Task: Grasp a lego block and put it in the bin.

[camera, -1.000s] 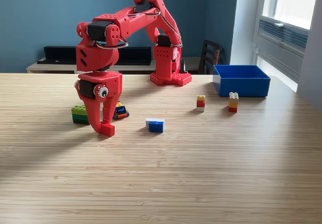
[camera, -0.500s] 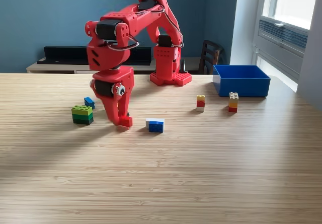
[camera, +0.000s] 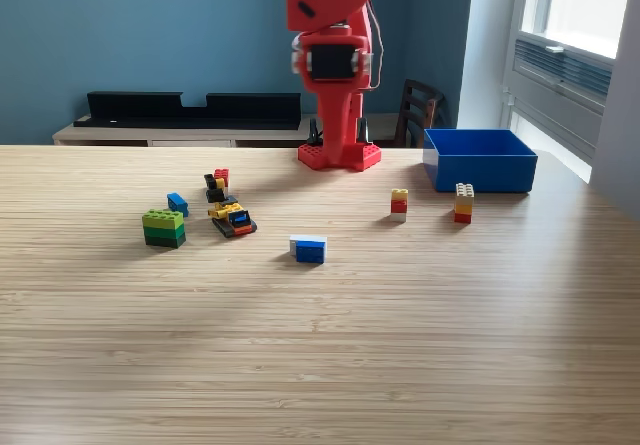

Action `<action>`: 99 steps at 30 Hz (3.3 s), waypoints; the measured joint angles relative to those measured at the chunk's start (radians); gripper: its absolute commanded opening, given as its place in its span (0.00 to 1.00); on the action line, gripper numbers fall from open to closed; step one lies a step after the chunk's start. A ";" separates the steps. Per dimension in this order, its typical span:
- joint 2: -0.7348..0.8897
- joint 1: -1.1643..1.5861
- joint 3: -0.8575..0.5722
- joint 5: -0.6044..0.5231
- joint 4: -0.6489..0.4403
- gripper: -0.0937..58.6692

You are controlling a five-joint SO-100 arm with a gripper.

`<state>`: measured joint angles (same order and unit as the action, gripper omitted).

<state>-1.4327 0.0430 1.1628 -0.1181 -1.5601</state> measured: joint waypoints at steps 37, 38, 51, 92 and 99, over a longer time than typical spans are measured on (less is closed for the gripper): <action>-0.262 1.238 0.485 0.184 0.000 0.52; -0.262 1.238 0.485 0.184 0.000 0.52; -0.262 1.154 0.494 0.112 0.000 0.00; -0.262 0.092 0.471 0.156 0.143 0.00; -0.262 0.054 0.471 0.156 0.179 0.00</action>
<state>-1.6950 0.0966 1.6337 0.0383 -1.3806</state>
